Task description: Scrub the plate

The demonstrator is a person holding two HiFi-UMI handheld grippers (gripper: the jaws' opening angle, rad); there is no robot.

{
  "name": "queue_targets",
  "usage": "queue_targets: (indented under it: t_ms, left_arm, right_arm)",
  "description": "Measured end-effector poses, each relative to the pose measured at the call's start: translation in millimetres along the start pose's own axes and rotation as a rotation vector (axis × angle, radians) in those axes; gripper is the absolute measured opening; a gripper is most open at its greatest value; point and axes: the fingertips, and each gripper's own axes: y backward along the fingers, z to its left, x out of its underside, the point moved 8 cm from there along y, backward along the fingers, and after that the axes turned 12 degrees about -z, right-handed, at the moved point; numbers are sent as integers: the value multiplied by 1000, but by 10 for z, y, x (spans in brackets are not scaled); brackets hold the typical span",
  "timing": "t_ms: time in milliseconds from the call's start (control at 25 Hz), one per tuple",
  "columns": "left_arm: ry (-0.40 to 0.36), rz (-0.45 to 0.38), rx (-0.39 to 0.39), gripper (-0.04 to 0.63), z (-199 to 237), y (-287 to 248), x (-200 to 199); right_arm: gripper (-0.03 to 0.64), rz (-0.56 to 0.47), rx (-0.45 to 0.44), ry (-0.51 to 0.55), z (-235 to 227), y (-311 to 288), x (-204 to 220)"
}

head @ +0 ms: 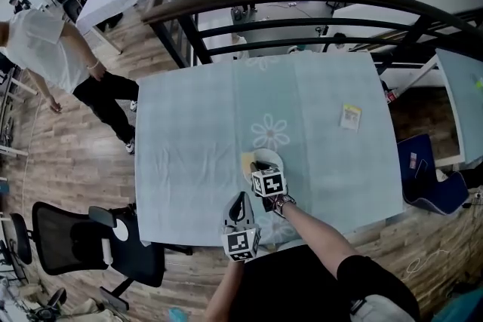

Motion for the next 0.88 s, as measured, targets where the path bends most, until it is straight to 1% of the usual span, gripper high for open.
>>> queue_targets:
  t_ms: [400, 880]
  left_arm:
    - [-7, 8, 18, 11, -44, -16, 44]
    - [-8, 12, 66, 11, -184, -90, 57]
  right_arm:
    - [46, 26, 61, -7, -208, -19, 58]
    - [46, 10, 139, -33, -534, 188, 70]
